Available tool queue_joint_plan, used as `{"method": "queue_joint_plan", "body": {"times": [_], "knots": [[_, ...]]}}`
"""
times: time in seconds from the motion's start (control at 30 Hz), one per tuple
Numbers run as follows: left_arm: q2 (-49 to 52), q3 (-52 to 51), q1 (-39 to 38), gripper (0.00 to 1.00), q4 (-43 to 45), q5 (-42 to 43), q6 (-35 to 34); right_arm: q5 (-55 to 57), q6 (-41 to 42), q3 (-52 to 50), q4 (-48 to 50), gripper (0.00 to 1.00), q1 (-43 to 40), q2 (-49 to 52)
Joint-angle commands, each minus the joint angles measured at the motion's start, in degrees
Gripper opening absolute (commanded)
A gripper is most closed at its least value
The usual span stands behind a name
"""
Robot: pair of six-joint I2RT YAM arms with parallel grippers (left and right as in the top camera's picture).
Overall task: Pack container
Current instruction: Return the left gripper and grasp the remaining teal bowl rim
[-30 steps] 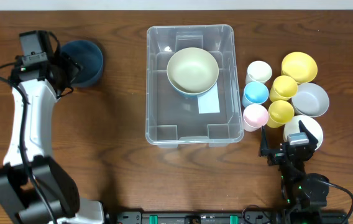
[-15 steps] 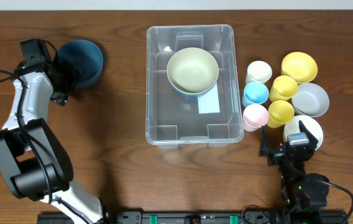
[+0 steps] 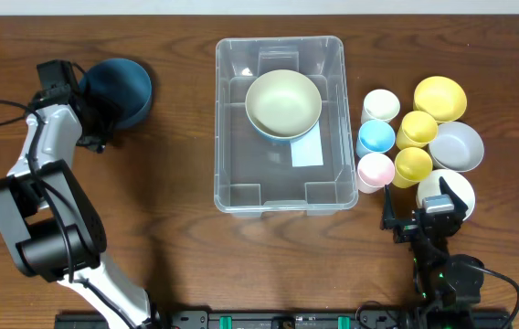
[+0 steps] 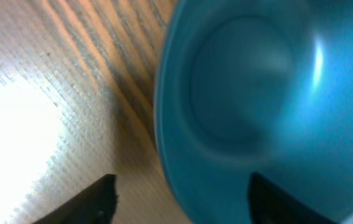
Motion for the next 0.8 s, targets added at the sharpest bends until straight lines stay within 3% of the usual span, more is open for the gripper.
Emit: {"method": "queue_joint_plan", "body": {"times": [0.0, 0.03, 0.1, 0.47, 0.77], "knots": [[0.48, 0.85, 0.37, 0.38, 1.2, -0.17, -0.04, -0.24, -0.42, -0.09, -0.22, 0.99, -0.31, -0.07], [0.35, 0.9, 0.37, 0.26, 1.6, -0.15, -0.04, -0.24, -0.42, -0.09, -0.22, 0.99, -0.31, -0.07], [0.15, 0.98, 0.42, 0.11, 1.75, -0.17, -0.04, -0.24, -0.42, -0.09, -0.22, 0.99, -0.31, -0.07], [-2.4, 0.98, 0.68, 0.06, 1.46, 0.02, 1.38, -0.24, -0.42, -0.09, -0.22, 0.99, -0.31, -0.07], [-15.13, 0.98, 0.61, 0.06, -0.2, 0.04, 3.87, -0.24, -0.42, -0.09, -0.22, 0.99, -0.31, -0.07]]}}
